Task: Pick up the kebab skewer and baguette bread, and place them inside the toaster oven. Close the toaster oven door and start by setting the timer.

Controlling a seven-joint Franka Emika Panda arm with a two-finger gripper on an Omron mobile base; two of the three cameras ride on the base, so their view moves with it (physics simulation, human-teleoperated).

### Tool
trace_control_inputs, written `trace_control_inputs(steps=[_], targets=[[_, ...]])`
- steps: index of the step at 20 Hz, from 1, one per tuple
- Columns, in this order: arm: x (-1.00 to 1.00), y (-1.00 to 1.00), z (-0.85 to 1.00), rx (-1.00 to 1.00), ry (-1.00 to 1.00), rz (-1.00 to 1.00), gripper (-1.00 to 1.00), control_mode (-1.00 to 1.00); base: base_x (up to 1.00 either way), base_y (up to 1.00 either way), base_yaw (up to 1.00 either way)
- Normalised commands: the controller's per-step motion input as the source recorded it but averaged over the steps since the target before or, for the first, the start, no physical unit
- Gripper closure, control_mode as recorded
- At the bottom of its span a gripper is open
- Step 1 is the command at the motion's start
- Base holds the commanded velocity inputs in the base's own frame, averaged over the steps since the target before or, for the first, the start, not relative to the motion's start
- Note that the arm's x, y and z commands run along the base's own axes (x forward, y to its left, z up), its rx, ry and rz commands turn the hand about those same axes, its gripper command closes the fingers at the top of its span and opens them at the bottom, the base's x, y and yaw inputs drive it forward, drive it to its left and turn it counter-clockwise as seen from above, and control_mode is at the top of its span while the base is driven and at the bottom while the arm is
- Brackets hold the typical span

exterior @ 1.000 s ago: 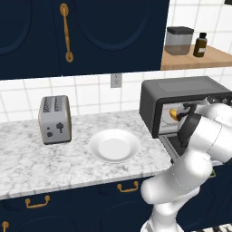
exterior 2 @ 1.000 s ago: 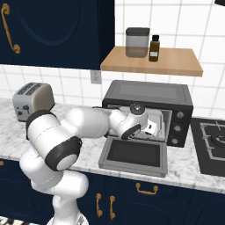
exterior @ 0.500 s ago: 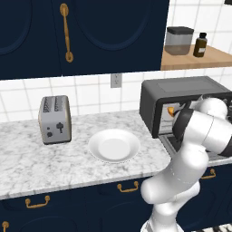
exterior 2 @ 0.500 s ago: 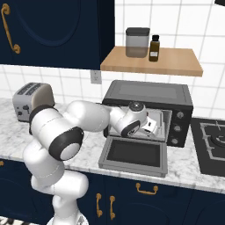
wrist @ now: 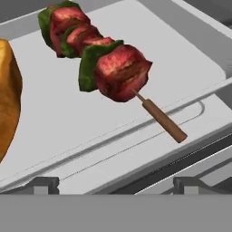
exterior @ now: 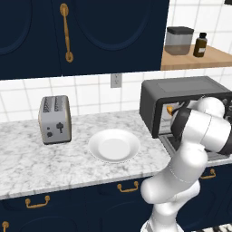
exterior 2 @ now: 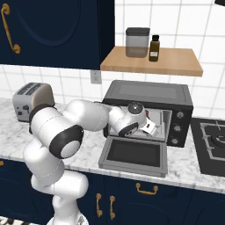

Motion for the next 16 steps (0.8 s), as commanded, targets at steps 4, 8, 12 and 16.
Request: trace_control_inputs(steps=[4, 8, 12, 16], targets=[[0.19, 0.0, -0.03, 0.06, -0.08, -0.12, -1.0, -1.0, 0.0, 0.0, 0.0], [0.01, 0.0, 0.0, 0.02, -0.04, -0.08, -1.0, -1.0, 0.0, 0.0, 0.0], [-0.26, -0.02, 0.01, 0.01, -0.02, -0.03, -1.0, -1.0, 0.0, 0.0, 0.0], [-0.59, 0.0, 0.41, 0.0, 0.0, 0.01, -1.0, -1.0, 0.0, 0.0, 0.0]])
